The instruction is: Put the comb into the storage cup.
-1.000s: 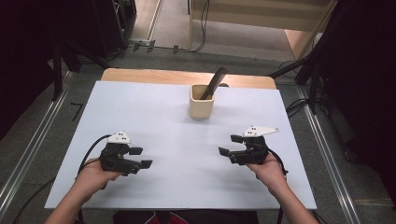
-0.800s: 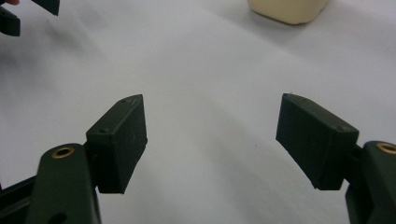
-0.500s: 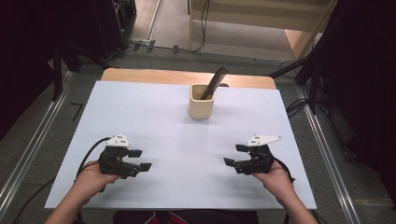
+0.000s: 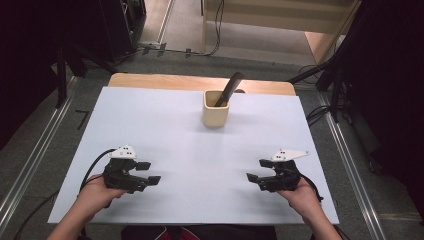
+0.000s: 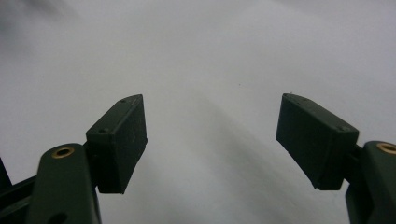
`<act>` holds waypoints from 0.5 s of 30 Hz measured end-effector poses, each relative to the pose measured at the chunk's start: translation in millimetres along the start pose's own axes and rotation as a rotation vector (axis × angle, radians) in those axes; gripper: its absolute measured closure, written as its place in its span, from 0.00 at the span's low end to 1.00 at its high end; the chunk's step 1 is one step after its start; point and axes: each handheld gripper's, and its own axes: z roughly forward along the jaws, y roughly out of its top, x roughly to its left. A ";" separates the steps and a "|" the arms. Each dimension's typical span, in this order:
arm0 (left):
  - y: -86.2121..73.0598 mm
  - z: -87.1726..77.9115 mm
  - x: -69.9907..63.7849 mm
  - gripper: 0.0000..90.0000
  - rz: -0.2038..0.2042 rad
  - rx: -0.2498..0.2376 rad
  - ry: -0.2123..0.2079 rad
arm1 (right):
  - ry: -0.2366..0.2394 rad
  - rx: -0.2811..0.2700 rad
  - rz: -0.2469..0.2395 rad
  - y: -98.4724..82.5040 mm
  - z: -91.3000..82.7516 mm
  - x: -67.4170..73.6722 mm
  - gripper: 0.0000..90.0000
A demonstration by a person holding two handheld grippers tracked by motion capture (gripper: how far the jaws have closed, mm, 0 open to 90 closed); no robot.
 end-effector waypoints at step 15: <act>-1.3 -2.5 0.7 0.35 -0.008 -0.023 0.010 | -0.024 0.016 0.008 -4.2 1.2 -5.3 0.25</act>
